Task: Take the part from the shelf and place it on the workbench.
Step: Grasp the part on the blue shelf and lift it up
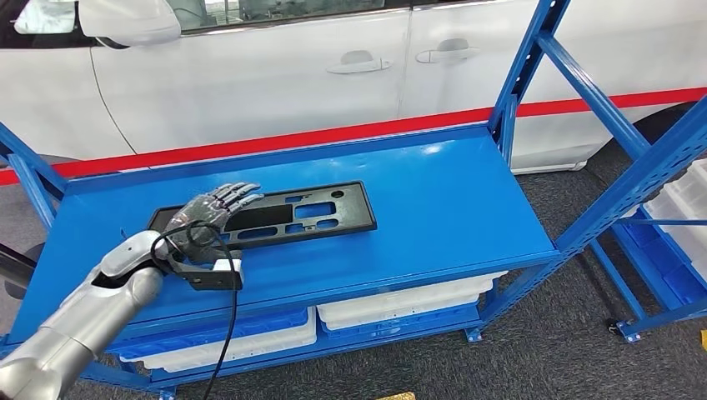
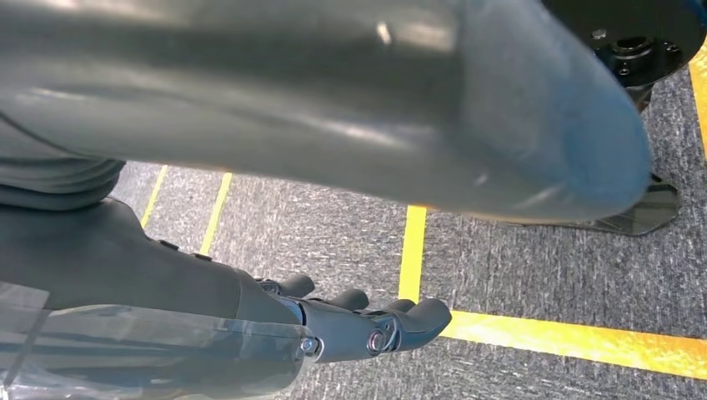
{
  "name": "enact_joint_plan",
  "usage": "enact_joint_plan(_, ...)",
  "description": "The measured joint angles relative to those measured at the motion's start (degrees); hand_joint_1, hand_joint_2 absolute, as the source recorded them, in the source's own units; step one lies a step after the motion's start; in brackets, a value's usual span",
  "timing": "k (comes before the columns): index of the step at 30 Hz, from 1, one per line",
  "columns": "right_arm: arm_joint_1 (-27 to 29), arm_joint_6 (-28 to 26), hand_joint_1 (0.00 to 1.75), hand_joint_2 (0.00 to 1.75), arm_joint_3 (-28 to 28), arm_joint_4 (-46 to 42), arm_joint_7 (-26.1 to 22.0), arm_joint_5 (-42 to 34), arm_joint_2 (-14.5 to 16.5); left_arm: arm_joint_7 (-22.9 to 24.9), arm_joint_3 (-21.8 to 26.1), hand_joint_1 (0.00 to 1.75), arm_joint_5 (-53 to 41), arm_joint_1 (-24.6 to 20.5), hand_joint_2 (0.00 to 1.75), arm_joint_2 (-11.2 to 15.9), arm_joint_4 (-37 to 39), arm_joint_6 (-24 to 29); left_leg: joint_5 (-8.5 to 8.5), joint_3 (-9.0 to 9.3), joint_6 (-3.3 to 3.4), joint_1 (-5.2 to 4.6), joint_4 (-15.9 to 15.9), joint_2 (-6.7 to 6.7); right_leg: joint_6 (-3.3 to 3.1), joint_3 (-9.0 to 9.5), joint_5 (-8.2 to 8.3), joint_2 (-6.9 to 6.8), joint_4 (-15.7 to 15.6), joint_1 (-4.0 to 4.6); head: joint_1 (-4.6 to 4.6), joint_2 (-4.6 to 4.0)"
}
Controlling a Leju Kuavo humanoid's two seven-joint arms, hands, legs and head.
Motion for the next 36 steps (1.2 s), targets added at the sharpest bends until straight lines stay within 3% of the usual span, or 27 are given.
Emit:
enact_joint_plan(11, -0.08, -0.17, 0.00, 0.00, 0.39, 0.00, 0.57, -0.07, 0.00, 5.37, -3.16, 0.00, -8.28, -3.09, 1.75, -0.88, 9.80, 5.92, 0.00, 0.03, 0.00, 0.00, 0.00, 0.03, 0.01, 0.00, 0.01, 0.04, 0.00, 0.01, 0.00, 0.00)
enact_joint_plan(36, -0.08, -0.23, 0.00, 0.00, 0.63, 0.00, 0.73, -0.43, 0.00, 11.25, -6.12, 0.00, -11.50, -7.44, 1.75, -1.58, 18.24, 6.97, 0.00, 0.15, 0.00, 0.00, 0.01, 0.02, 0.01, 0.15, 0.01, 0.03, 0.00, 0.01, 0.00, 0.00)
